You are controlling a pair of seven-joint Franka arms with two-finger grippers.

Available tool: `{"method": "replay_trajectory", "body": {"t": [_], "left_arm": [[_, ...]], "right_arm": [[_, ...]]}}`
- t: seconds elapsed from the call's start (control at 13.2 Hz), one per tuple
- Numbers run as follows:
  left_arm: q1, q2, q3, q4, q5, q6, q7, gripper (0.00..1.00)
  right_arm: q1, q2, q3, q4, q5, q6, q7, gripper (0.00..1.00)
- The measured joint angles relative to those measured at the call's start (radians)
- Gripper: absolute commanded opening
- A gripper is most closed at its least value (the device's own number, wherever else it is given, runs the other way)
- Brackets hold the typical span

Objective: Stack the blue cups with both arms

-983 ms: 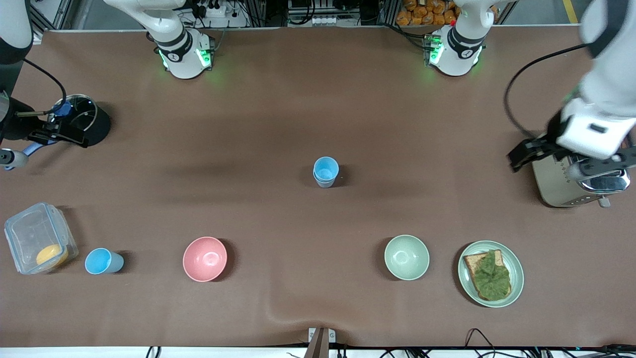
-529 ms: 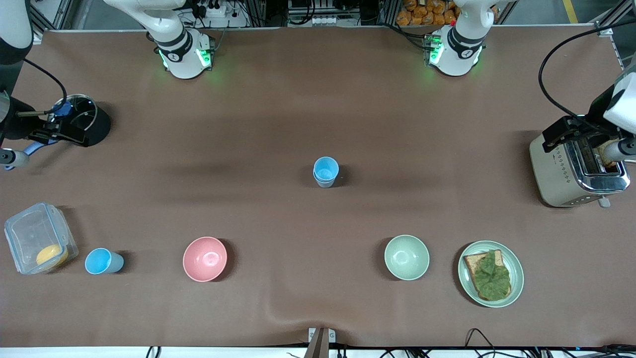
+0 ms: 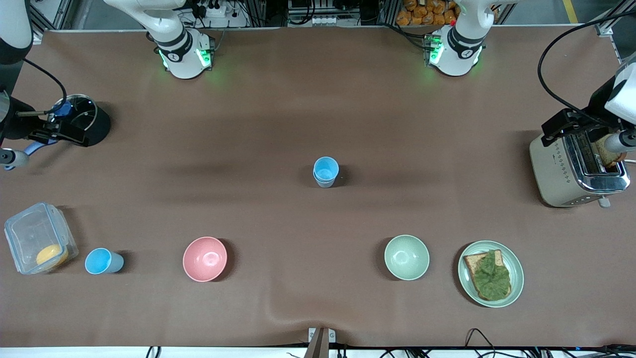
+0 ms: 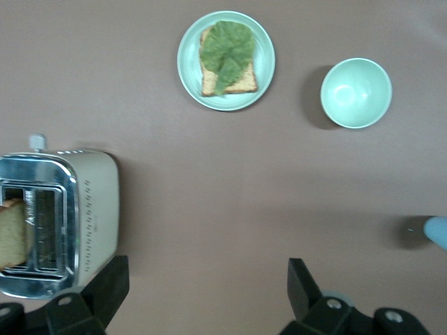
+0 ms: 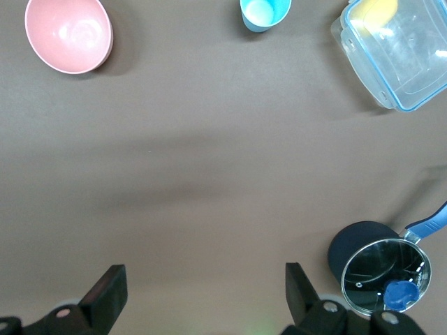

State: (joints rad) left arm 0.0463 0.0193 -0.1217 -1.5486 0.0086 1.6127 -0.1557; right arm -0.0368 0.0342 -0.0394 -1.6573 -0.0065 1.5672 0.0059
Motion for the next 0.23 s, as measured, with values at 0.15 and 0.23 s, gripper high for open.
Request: {"method": "replay_trajectory", "body": {"t": [0.15, 0.23], "left_arm": [[-0.014, 0.000, 0.003, 0.000, -0.011, -0.043, 0.001, 1.00], [-0.023, 0.000, 0.003, 0.000, -0.011, -0.068, 0.001, 1.00]], "right_arm": [[0.000, 0.000, 0.000, 0.000, 0.000, -0.002, 0.000, 1.00], [0.000, 0.000, 0.000, 0.000, 0.000, -0.002, 0.000, 1.00]]}}
